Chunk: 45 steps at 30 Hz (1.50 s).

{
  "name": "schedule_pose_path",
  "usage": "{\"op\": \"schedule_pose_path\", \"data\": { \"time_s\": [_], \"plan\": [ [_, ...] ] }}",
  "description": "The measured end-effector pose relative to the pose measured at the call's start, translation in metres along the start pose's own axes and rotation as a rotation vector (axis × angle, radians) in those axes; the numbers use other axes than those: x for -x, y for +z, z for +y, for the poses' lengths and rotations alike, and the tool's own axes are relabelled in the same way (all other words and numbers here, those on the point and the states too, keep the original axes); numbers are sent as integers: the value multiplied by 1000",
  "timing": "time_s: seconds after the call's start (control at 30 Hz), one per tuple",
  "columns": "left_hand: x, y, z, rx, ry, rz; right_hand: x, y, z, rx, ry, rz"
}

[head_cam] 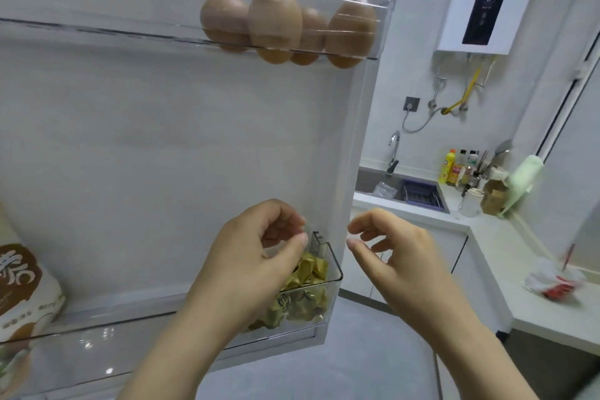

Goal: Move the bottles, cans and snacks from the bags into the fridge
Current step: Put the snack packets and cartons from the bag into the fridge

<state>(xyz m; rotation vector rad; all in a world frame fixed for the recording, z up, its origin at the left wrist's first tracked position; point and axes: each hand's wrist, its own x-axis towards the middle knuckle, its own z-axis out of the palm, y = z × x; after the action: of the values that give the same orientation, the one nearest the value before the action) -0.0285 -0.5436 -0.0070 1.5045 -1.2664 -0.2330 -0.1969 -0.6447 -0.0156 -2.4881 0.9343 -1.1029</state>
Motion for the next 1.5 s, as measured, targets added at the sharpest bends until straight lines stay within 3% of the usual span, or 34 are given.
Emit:
{"op": "schedule_pose_path", "data": {
  "time_s": [0.3,0.53,0.9,1.17,1.5],
  "plan": [
    [22,72,71,-18,249,-169,65,-100,31,189,104,142],
    [66,178,153,61,366,-300,155,-215,72,300,256,225],
    [168,370,265,268,507,-746,346,-367,126,437,671,495],
    [238,482,323,377,658,-1113,461,-414,137,549,1039,718],
    [303,596,370,533,749,-1504,541,-431,136,706,1437,955]
  ]
}}
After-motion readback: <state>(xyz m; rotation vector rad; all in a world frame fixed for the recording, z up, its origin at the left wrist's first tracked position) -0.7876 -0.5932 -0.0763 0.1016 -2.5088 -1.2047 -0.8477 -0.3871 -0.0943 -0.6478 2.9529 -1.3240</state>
